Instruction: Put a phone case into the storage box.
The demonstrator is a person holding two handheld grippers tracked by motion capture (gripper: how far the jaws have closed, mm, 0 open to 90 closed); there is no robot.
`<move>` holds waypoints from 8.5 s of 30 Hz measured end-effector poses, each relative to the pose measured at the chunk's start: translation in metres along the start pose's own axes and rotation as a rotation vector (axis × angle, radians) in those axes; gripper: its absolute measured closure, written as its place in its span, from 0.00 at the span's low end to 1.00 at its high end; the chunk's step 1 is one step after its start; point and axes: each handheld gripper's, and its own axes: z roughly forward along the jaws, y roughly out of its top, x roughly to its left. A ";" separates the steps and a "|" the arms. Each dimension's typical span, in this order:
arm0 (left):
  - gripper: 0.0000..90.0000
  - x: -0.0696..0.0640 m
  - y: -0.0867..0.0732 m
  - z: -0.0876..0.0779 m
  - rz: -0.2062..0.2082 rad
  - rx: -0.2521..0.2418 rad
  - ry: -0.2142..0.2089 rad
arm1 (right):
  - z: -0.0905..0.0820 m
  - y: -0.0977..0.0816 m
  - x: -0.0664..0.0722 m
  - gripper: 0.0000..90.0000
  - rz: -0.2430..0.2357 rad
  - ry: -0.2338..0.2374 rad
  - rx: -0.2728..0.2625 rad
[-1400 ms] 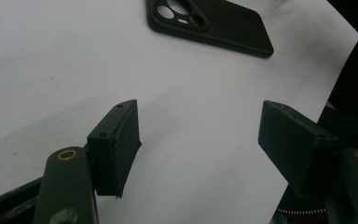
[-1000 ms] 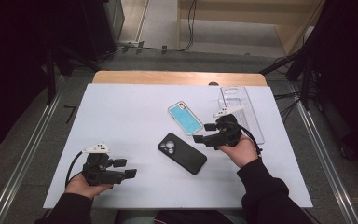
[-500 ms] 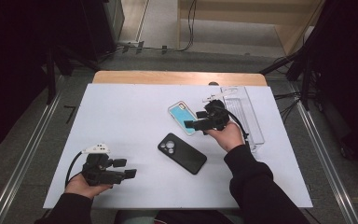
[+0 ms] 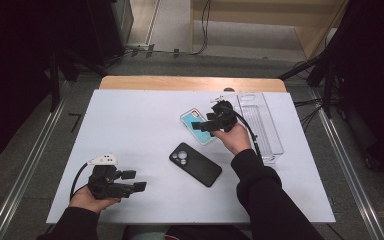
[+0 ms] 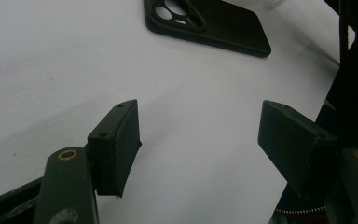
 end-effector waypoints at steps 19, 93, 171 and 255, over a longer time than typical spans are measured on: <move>0.33 0.000 0.000 0.000 -0.002 0.001 -0.003 | 0.034 -0.005 -0.014 0.06 -0.028 -0.092 0.100; 0.33 -0.005 0.008 0.002 -0.046 0.000 -0.005 | -0.034 -0.018 0.036 0.17 -0.048 -0.038 0.039; 0.30 -0.020 0.133 0.071 -0.259 -0.028 0.079 | -0.027 -0.090 0.095 0.17 0.190 0.009 -0.195; 0.96 -0.051 0.115 0.053 -0.137 -0.344 0.143 | -0.045 -0.077 0.097 0.00 -0.083 0.117 -0.119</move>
